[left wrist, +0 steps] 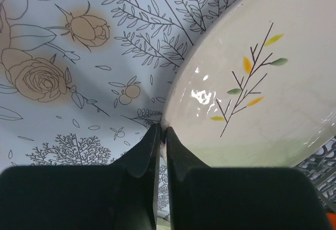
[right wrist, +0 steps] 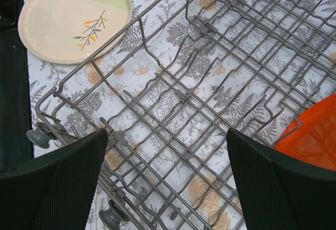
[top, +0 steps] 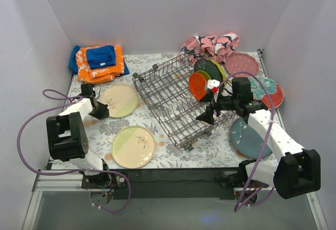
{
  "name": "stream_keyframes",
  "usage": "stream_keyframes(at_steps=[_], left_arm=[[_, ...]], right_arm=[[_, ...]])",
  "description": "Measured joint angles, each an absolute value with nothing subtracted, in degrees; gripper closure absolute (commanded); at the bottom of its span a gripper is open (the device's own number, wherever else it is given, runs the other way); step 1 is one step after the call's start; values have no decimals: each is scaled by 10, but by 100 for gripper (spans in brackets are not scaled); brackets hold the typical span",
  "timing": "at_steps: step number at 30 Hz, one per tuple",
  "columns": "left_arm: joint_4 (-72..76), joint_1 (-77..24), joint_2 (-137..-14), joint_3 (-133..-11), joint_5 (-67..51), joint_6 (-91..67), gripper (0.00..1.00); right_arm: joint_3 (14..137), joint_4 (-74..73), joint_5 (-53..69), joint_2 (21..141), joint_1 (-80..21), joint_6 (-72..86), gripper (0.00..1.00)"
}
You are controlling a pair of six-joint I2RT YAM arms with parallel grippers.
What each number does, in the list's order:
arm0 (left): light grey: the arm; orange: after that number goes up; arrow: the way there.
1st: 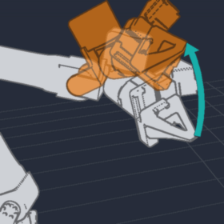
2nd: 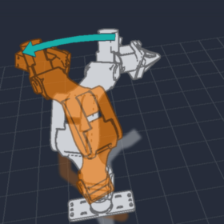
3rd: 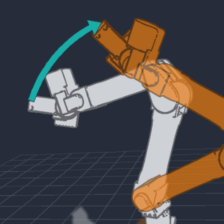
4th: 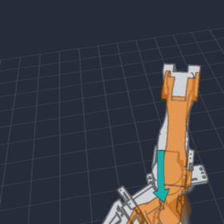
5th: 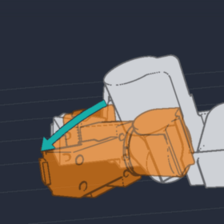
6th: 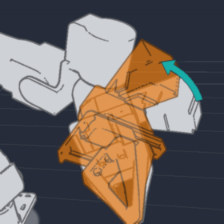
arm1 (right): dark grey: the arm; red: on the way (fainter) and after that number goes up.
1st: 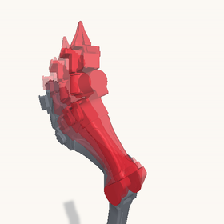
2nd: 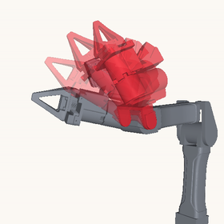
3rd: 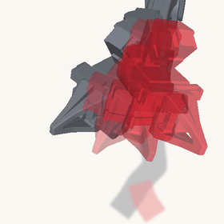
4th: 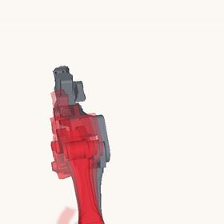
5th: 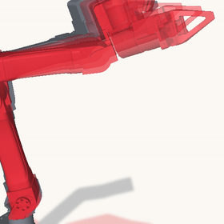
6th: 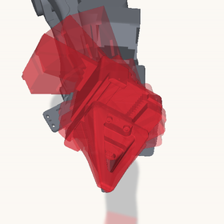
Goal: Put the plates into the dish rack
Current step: Grab a plate with the left arm
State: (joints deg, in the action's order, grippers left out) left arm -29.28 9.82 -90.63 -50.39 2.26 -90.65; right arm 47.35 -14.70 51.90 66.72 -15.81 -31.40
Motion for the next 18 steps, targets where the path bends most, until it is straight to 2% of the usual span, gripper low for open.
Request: stream_keyframes(at_steps=[7, 18], left_arm=[[-271, 108, -884, -478, 10, -901, 100], [-294, 136, -786, -437, -25, -893, 100]], right_arm=[[531, -214, 496, 723, -222, -358, 2], [727, -270, 306, 860, -462, -435, 2]])
